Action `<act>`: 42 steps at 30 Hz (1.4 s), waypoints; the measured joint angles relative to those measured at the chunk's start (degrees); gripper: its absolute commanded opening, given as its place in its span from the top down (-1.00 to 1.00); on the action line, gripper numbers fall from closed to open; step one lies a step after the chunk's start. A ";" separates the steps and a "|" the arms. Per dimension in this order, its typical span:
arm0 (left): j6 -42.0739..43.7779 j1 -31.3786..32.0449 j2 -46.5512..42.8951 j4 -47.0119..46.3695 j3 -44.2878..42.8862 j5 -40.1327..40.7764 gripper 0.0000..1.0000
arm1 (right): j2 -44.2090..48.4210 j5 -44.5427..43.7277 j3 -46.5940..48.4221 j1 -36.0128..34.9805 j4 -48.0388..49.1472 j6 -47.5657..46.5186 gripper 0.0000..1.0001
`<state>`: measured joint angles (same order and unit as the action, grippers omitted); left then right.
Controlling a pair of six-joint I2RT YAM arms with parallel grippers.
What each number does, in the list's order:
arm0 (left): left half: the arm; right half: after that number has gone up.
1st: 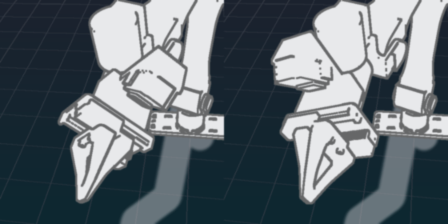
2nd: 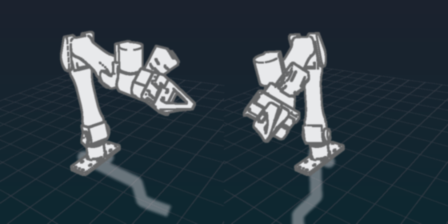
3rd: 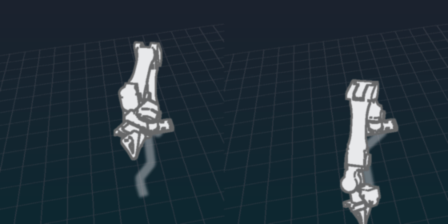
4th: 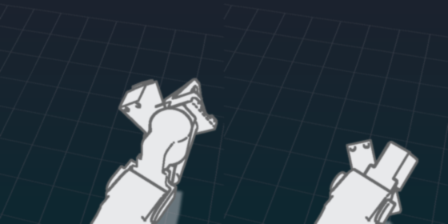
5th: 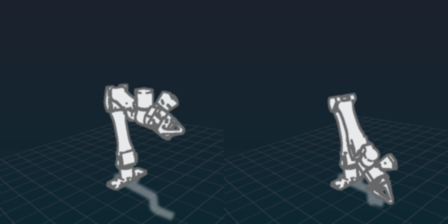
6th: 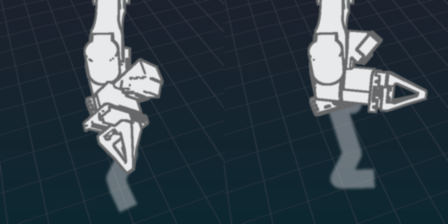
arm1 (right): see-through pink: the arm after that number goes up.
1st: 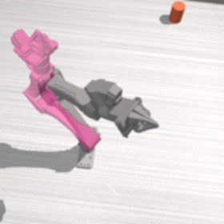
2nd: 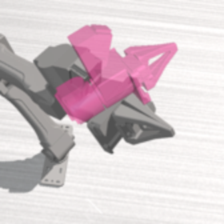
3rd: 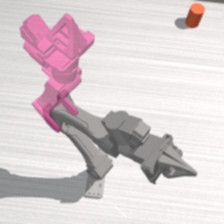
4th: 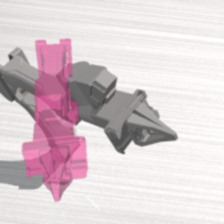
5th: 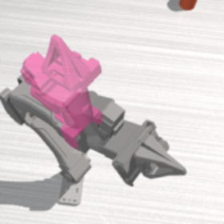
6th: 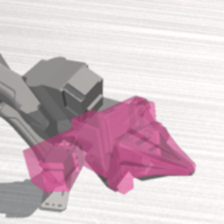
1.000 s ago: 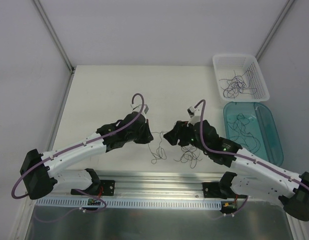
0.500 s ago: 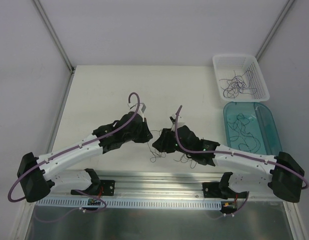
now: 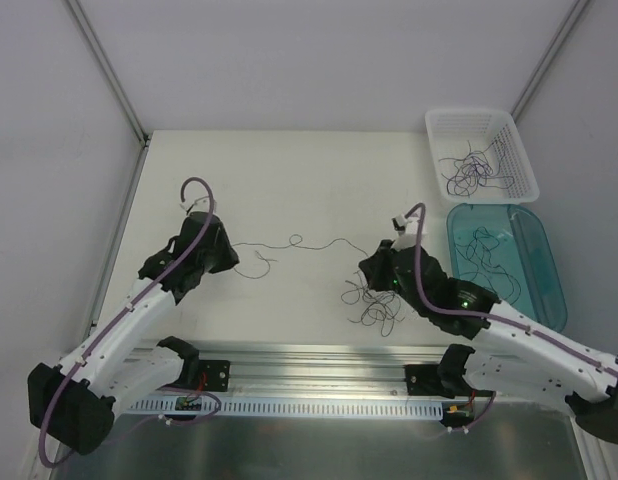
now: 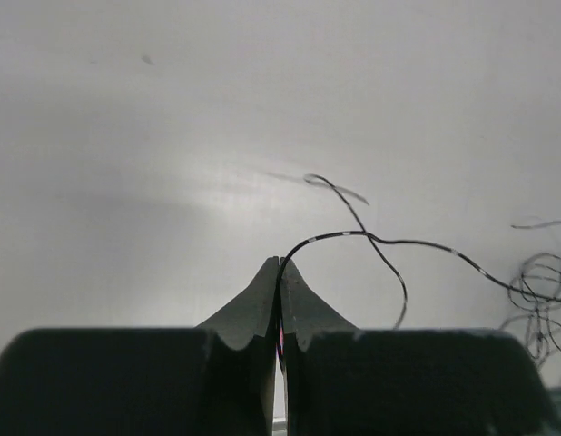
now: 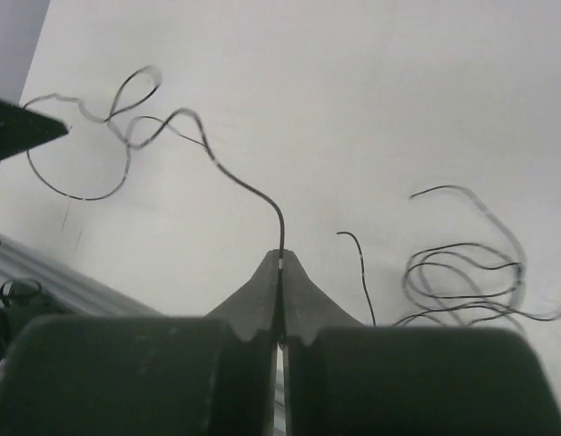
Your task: Untangle the cables
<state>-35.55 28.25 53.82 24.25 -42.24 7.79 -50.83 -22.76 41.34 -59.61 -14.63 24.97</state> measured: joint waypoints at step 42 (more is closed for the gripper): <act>1.40 -8.92 3.30 -10.10 8.02 -32.81 -0.27 | -23.06 21.40 9.55 8.79 9.01 -6.49 0.99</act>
<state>-34.15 19.33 57.12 14.15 -34.22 -25.02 -73.89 -1.37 50.89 -50.83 -5.63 18.48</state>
